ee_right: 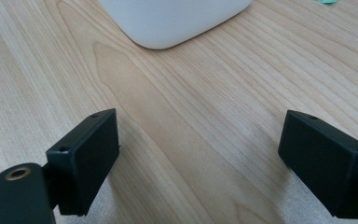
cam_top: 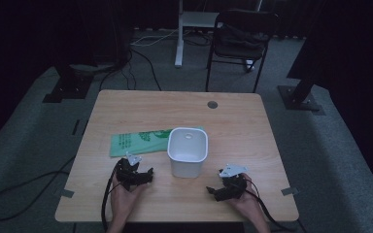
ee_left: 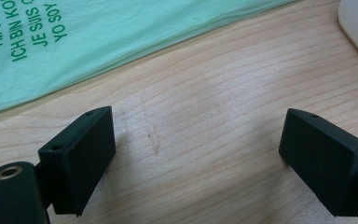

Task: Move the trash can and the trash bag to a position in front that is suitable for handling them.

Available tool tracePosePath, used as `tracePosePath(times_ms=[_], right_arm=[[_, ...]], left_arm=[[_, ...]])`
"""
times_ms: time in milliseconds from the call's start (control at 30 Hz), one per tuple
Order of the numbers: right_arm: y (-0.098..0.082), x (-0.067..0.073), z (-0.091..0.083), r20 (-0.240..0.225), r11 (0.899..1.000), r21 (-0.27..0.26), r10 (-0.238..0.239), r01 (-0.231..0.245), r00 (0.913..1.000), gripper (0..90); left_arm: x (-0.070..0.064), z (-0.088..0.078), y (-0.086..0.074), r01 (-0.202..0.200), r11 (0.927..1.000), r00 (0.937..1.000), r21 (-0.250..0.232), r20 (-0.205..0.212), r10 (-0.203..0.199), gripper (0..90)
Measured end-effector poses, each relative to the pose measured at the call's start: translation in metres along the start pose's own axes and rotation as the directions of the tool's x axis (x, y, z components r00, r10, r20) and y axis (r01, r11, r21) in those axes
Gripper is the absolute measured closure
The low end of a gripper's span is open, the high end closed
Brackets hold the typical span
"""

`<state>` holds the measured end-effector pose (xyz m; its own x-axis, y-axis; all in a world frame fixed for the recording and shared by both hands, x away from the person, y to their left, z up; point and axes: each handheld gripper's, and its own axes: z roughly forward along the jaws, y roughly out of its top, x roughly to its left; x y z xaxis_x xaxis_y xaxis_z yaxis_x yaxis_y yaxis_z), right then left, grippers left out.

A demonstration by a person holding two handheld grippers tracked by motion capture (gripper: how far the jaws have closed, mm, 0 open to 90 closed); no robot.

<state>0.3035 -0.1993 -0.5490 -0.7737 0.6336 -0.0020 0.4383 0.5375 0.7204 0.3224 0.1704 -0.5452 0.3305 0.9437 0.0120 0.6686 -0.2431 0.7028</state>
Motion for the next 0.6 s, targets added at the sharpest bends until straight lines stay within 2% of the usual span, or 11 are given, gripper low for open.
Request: tracePosePath(times_ms=[333,433,600], right_arm=[[0.0004,0.0001,0.0004,-0.001,1.0,0.0,-0.002,0.002,1.0,11.5],[0.0006,-0.0001,0.0006,0.0,1.0,-0.001,-0.001,0.001,1.0,12.6],[0.0016,0.0015,0.0013,0.01,1.0,-0.009,0.009,-0.009,0.9999,16.6]], left_arm=[[-0.0001,0.0001,0.0,0.0,1.0,1.0,0.0,0.002,0.0,10.9],[-0.0004,0.0003,0.0004,-0.021,0.9998,0.9996,0.001,0.019,0.021,10.8],[-0.0004,0.0001,0.0004,-0.027,0.9996,0.9993,-0.003,0.025,0.027,11.4]])
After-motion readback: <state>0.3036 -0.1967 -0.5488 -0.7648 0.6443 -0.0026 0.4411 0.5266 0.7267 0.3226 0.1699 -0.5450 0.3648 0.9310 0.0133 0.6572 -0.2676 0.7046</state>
